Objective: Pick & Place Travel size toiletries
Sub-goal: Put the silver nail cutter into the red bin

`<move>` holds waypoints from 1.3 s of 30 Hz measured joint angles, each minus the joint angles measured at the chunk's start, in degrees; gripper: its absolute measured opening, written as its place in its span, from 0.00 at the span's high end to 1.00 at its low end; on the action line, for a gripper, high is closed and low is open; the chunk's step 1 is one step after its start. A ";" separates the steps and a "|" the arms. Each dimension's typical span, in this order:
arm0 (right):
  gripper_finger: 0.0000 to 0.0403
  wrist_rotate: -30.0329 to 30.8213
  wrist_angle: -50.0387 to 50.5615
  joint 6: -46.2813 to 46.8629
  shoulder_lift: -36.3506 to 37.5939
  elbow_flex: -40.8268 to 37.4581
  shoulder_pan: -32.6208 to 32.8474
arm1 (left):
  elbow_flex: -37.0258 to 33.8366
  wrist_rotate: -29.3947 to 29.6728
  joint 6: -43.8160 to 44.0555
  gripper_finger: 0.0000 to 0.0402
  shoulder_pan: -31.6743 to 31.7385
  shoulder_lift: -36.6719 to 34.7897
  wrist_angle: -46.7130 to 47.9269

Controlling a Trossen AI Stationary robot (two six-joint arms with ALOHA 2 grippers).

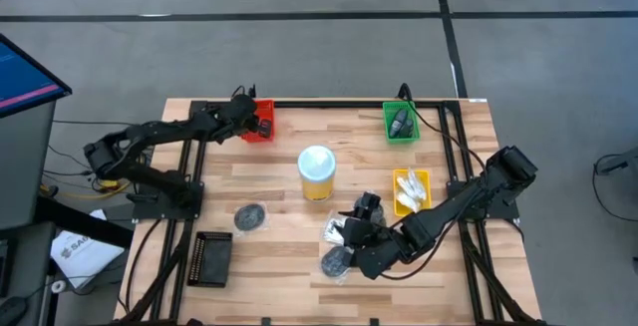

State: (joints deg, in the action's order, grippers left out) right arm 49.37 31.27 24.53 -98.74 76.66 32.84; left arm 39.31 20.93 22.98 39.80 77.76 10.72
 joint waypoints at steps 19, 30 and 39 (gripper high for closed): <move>0.63 -0.07 0.00 0.00 0.02 0.00 -1.09 | 0.00 -1.46 -0.01 0.85 1.17 2.55 -1.95; 0.63 -0.07 0.01 0.08 0.02 0.00 -1.09 | 0.00 -1.39 -0.09 0.76 1.17 2.55 -1.99; 0.63 -0.07 0.02 0.09 0.02 0.00 -1.09 | 0.00 -1.32 -0.20 0.57 1.11 2.55 -2.29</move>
State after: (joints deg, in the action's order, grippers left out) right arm 49.30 31.29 24.62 -98.72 76.66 31.75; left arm 39.31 19.60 22.79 40.92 80.31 8.43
